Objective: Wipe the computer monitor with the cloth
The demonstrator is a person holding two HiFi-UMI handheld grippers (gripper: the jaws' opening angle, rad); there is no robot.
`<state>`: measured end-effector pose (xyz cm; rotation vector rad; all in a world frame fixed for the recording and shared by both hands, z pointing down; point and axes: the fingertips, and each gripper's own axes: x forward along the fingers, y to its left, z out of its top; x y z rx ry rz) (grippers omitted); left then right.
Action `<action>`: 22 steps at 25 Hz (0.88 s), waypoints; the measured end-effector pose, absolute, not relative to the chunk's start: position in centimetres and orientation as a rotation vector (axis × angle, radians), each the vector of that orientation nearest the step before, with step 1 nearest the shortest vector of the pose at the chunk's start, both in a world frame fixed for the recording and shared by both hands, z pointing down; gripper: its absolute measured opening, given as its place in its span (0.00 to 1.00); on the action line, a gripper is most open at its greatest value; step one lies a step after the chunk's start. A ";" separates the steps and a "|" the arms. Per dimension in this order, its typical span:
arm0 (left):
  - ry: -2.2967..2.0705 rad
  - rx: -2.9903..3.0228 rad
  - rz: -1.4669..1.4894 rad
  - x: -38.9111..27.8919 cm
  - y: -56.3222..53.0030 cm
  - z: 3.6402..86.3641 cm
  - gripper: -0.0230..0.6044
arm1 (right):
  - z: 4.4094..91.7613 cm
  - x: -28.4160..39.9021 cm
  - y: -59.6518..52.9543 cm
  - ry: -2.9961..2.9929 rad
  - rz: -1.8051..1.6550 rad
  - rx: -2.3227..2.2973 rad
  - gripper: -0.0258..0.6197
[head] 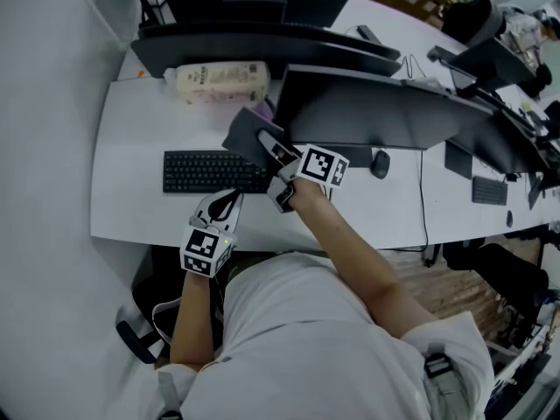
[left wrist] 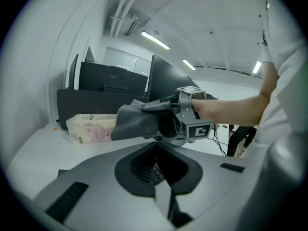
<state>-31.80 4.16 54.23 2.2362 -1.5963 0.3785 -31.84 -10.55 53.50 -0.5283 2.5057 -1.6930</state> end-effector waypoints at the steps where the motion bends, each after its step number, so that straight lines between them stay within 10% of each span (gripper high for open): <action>1: -1.593 2.242 0.382 -31.7 4.1 54.2 0.04 | 52.8 -31.8 -10.6 2.497 -1.682 -0.519 0.15; 22: -1.535 2.376 0.412 -29.4 1.9 51.6 0.04 | 37.6 -30.2 -11.7 2.389 -1.404 -0.327 0.15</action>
